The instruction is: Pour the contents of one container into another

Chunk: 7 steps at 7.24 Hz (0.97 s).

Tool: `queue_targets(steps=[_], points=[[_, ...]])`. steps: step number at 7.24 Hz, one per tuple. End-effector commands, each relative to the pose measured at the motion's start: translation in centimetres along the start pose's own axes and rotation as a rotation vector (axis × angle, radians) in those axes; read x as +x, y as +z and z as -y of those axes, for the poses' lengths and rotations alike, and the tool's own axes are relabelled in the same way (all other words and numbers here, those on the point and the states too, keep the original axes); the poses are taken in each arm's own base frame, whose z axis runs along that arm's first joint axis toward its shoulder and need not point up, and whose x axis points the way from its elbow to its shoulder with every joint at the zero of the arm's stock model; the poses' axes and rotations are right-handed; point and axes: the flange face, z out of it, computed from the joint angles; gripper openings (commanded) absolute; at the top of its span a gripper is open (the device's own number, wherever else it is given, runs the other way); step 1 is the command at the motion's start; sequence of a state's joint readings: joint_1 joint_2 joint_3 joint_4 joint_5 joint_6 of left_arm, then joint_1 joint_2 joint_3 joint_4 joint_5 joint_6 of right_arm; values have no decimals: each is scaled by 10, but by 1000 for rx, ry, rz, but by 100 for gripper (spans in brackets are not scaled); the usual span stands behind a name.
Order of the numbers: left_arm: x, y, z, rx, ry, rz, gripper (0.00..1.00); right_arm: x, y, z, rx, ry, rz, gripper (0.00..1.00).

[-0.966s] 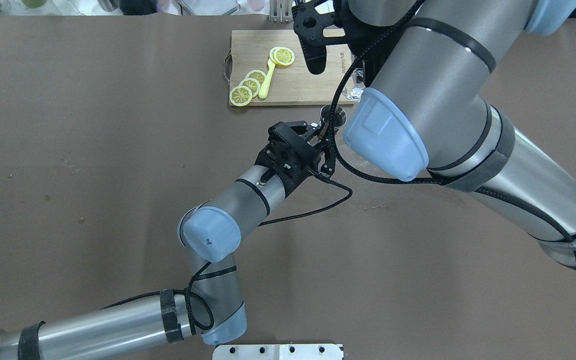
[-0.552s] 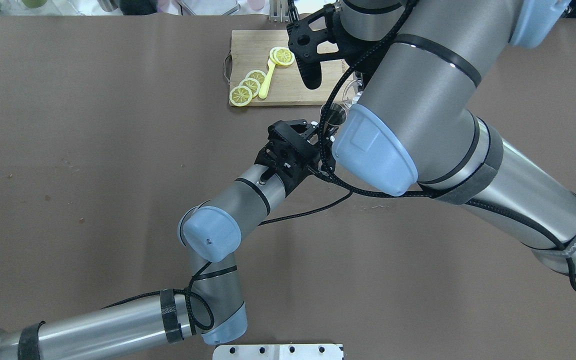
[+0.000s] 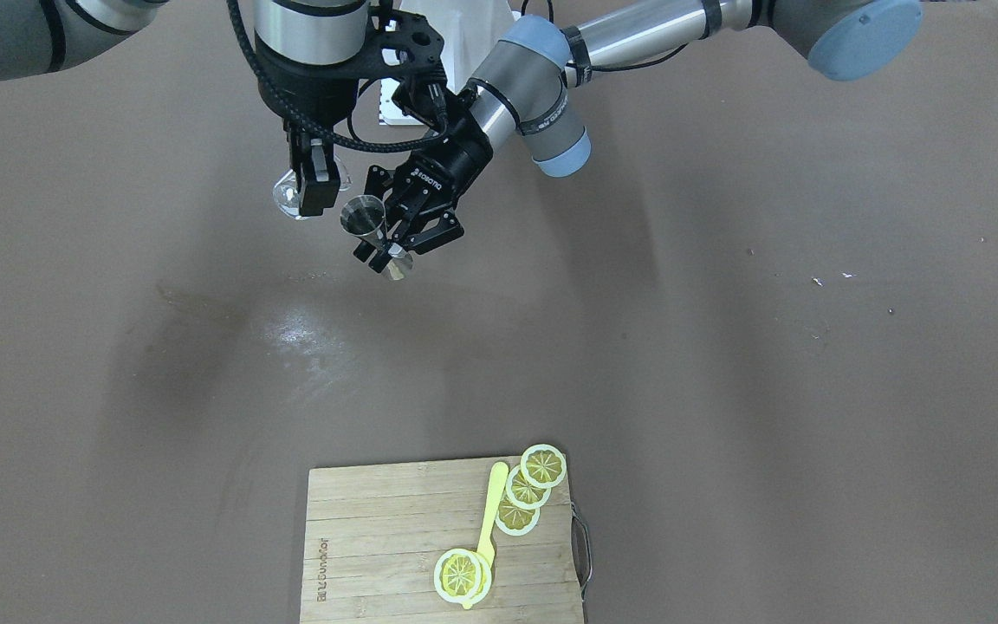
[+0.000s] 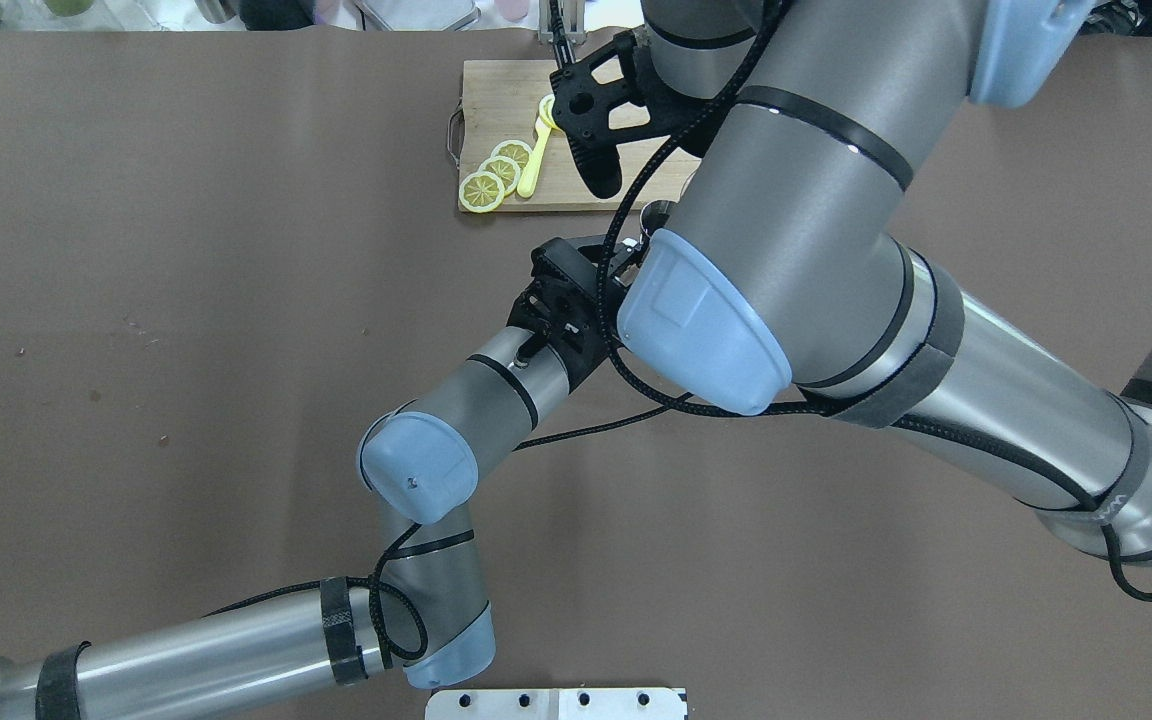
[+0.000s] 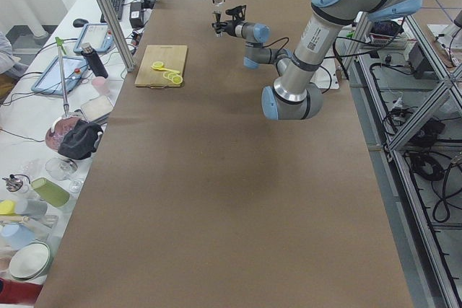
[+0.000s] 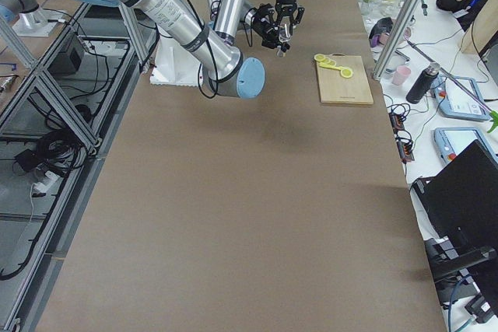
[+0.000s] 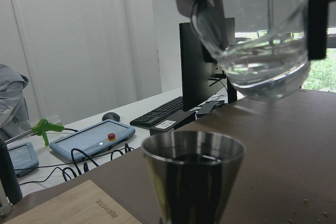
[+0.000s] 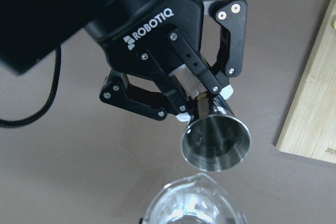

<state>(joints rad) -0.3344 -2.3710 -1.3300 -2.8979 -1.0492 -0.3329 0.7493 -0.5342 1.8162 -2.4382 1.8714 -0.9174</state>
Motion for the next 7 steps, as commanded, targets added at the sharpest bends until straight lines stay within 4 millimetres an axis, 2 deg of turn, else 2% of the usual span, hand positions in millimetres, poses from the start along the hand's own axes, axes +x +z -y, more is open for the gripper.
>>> queue_targets(steps=[1, 7], points=[[0, 0, 0, 0, -2, 0, 0, 6, 1, 12, -36, -5, 13, 0], [-1, 0, 1, 3, -4, 0, 0, 8, 13, 13, -125, -45, 30, 0]])
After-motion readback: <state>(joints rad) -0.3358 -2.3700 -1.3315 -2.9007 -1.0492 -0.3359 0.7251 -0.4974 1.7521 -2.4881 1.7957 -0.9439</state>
